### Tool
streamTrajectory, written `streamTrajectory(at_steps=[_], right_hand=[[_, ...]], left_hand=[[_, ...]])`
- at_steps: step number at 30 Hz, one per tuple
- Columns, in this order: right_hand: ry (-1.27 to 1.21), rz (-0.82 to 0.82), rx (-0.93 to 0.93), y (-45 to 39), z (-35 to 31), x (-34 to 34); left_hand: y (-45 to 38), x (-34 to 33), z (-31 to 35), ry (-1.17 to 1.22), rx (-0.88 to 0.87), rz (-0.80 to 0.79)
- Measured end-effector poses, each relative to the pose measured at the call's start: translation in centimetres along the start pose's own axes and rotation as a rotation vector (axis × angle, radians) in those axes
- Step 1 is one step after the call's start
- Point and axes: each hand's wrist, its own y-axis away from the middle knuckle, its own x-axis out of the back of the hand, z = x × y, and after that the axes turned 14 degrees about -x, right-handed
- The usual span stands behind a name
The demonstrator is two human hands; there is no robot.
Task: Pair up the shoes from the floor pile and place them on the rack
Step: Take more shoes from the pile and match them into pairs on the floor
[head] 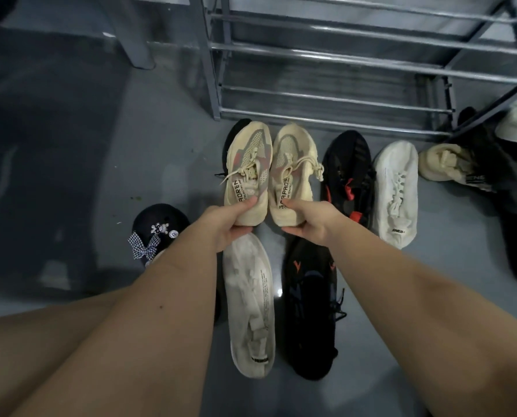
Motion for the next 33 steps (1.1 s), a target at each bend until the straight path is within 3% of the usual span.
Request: streamTrajectory(at_steps=[6, 14, 22, 33], right_hand=[[-0.107, -0.107, 0.048, 6.1, 0.6, 3.5], [-0.271, -0.113, 0.245, 16.3, 1.1, 8.3], [-0.277, -0.066, 0.473, 27.0, 0.5, 11.8], [-0.367, -0.176, 0.610, 31.9, 1.3, 11.0]], left_hand=[[4.2, -2.9, 1.5, 0.004, -0.021, -0.099], [13.1, -8.3, 5.3, 0.095, -0.125, -0.258], [22.2, -14.2, 10.2, 0.074, -0.242, -0.383], [27.0, -14.4, 14.2, 0.092, -0.350, -0.374]])
